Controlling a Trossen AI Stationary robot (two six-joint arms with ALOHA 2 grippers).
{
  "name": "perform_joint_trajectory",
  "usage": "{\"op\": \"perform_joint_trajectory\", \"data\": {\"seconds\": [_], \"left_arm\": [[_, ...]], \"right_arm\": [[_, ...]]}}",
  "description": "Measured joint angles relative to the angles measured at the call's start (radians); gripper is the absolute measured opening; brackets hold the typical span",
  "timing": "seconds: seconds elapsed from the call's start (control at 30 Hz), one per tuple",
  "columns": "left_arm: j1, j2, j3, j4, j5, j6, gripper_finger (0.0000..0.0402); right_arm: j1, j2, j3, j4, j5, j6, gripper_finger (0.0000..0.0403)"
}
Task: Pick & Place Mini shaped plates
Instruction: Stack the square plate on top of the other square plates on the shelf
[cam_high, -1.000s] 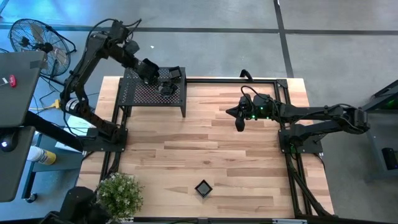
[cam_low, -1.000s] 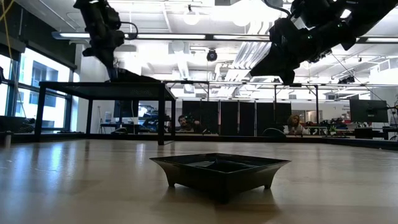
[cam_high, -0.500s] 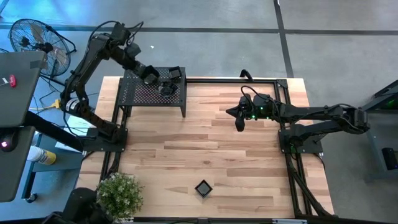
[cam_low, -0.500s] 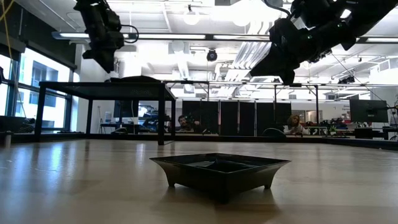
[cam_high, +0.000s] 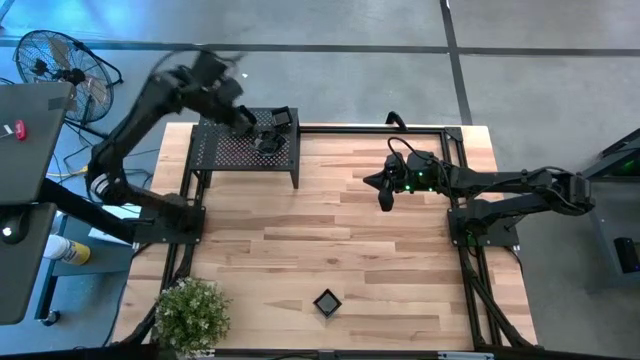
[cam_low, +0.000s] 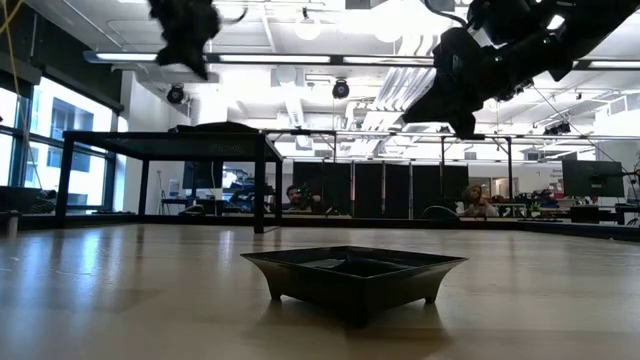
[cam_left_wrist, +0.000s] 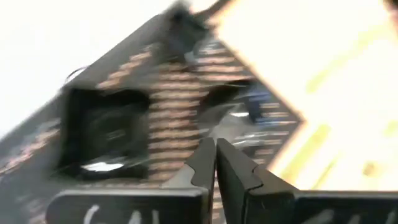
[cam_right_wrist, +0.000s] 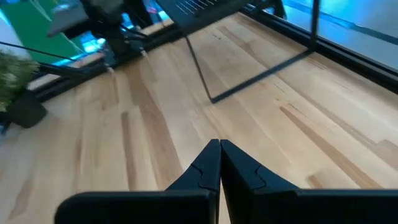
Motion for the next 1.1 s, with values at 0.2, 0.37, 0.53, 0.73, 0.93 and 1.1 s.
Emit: {"op": "perform_joint_trajectory", "data": {"seconds": [0.2, 0.37, 0.53, 0.73, 0.93, 1.1], "left_arm": [[-0.406, -0.041, 0.001, 0.115, -0.145, -0.217, 0.0003], [-0.727, -0.01, 0.0, 0.181, -0.351, -0.443, 0.0001], [-0.978, 0.058, -0.057, 0.29, -0.521, -0.694, 0.0001], [-1.15, 0.186, -0.133, 0.388, -0.619, -0.915, 0.0], [-1.209, 0.339, -0.145, 0.455, -0.554, -1.049, 0.0001], [-1.213, 0.434, -0.145, 0.566, -0.458, -1.114, 0.0012]], "right_arm": [[0.0, 0.0, 0.0, -0.003, 0.046, -0.022, 0.0001], [-0.017, 0.0, 0.0, 0.033, -0.061, -0.126, 0.0001], [-0.047, 0.0, 0.0, 0.051, -0.253, -0.177, 0.0001], [-0.036, 0.0, 0.0, 0.054, -0.27, -0.223, 0.0001], [-0.008, 0.0, 0.0, 0.043, -0.274, -0.225, 0.0001], [0.03, 0.0, 0.0, 0.041, -0.274, -0.225, 0.0001]]}}
